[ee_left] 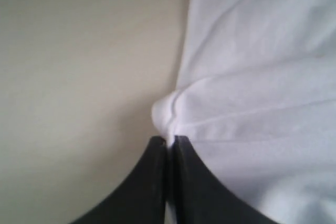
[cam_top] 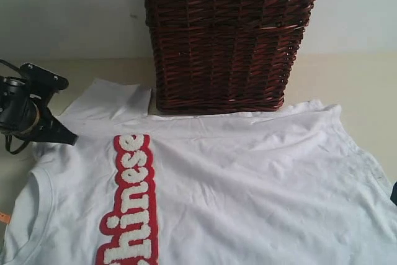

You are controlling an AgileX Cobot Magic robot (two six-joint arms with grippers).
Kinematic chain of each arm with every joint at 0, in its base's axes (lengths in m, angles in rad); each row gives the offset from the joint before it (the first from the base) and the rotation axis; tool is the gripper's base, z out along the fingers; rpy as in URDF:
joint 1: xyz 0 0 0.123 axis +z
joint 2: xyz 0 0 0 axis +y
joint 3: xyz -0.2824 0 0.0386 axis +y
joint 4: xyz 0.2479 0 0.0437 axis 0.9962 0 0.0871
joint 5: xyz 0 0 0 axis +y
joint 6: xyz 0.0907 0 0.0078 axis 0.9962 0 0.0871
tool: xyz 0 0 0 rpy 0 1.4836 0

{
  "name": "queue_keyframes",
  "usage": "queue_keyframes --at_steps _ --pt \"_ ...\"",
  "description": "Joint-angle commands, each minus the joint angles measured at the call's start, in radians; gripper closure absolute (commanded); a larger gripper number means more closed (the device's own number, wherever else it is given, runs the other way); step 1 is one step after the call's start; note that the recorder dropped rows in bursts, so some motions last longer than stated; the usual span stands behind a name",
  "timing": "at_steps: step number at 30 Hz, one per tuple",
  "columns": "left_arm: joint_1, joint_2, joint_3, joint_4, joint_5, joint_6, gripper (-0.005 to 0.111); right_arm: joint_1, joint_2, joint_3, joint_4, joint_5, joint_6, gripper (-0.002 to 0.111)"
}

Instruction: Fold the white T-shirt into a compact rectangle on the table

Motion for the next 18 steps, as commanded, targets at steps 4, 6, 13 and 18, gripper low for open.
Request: queue_keyframes --at_steps 4,6,13,18 --pt "0.0 -0.025 0.003 0.019 -0.022 0.161 0.106 -0.004 0.002 0.005 0.004 0.0 0.002 0.073" --pt "0.0 -0.025 0.003 0.019 -0.031 0.161 0.102 -0.004 0.002 0.005 0.004 0.0 0.002 0.073" --pt "0.0 -0.025 -0.008 0.019 0.062 0.133 0.047 -0.004 0.002 0.005 0.004 0.0 0.002 0.073" --pt "0.0 -0.045 -0.05 -0.094 0.295 0.032 0.025 -0.004 0.002 0.005 0.004 0.0 0.002 0.073"
